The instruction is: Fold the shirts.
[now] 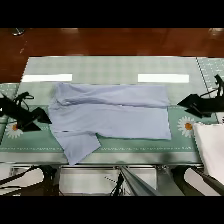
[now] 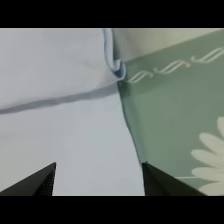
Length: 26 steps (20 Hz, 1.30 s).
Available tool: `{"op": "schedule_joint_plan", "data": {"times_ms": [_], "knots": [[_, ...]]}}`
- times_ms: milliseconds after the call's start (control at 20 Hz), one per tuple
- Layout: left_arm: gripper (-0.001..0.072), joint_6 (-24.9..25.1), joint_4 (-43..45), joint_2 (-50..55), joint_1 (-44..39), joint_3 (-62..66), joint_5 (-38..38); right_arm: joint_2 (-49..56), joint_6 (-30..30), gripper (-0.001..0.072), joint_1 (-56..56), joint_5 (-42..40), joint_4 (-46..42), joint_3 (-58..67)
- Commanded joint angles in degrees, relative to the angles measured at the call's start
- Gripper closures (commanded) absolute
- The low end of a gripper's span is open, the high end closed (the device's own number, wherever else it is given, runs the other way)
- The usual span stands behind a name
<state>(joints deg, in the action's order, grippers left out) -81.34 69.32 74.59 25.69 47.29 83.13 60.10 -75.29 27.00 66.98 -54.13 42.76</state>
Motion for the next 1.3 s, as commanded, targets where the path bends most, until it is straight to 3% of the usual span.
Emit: {"op": "schedule_joint_plan", "data": {"times_ms": [0,200,500,600,650,700,750,850,950,1250], "knots": [[0.0002,4.35,-7.3,-4.9,7.19,-11.28,-2.89,-10.6,3.37,0.0091,0.5,-5.11,9.18,-14.73],[0.0003,13.18,-16.7,-6.32,5.73,-18.49,-9.6,-12.22,4.11,0.0091,0.52,-4.72,9.07,-17.77],[0.0005,17.94,-21.81,-6.34,-3.08,-25.44,-14.75,-12.22,3.98,0.0091,0.79,-5.44,10.21,-17.66],[0.0014,19.82,-21.75,-6.38,-3.87,-25.51,-12.83,-12.22,2.99,0.0091,3.54,-5.51,5.07,-16.7],[0.0158,19.85,-21.11,-6.49,-3.56,-25.51,-12.13,-12.22,0.0,0.0091,5.92,-5.49,-0.68,-16.02],[0.0491,20.26,-20.94,-6.51,-2.99,-25.49,-11.61,-12.2,-3.04,0.0091,8.22,-5.4,-5.95,-15.98],[0.0685,20.2,-21.0,-6.64,-2.4,-25.49,-11.5,-12.13,-6.58,0.0091,9.9,-4.52,-10.71,-16.2],[0.0684,20.22,-21.57,-7.28,-1.92,-25.46,-11.56,-12.04,-10.25,0.0091,10.56,-0.09,-16.39,-17.29],[0.0684,20.22,-22.88,-7.65,-1.79,-25.46,-11.54,-12.04,-10.14,0.0091,10.29,4.46,-15.13,-19.37],[0.0684,21.07,-24.24,-8.09,-1.79,-25.49,-14.84,-6.95,-9.11,0.0091,-0.11,3.3,-10.69,-21.03]]}}
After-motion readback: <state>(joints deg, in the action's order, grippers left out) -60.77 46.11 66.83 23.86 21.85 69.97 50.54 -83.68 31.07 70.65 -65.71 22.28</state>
